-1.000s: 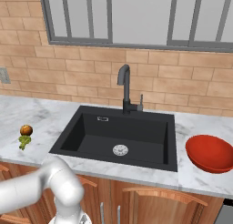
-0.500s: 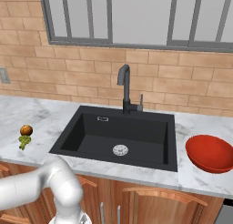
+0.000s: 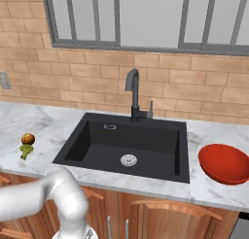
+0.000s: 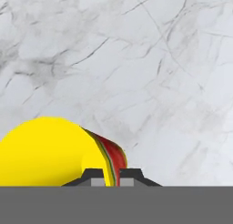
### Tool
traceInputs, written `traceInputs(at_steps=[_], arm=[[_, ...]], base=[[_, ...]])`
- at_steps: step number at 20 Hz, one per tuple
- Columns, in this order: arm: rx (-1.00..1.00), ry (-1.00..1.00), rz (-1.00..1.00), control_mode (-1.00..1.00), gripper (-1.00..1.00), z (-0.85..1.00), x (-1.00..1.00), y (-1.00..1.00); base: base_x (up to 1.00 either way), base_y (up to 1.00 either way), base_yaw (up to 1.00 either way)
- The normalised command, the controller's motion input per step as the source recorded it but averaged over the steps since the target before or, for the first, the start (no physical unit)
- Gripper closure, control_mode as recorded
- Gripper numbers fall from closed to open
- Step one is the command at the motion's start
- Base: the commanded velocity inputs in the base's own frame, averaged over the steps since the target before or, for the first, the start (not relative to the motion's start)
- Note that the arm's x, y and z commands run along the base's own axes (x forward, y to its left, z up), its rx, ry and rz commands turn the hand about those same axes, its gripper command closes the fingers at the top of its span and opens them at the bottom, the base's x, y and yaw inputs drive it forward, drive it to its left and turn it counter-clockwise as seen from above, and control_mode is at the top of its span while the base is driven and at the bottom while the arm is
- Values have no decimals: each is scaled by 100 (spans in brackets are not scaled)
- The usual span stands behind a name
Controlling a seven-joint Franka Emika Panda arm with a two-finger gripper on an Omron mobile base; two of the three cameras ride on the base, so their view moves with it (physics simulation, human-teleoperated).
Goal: Remove the orange and broccoli from the sink. Then move the bowl and cup from the counter to the sink for washing.
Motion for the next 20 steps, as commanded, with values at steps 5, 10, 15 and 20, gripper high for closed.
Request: traceInputs(at_steps=[5,10,15,20], arm=[[-4,5,0,-100,100,38,-11,-25],[-4,4,0,-100,100,34,-11,-33],[-2,3,0,-100,100,41,-12,-33],[-3,7,0,-100,100,45,-10,-31]], base=[[0,0,0],[0,0,0],[0,0,0],[0,0,0]])
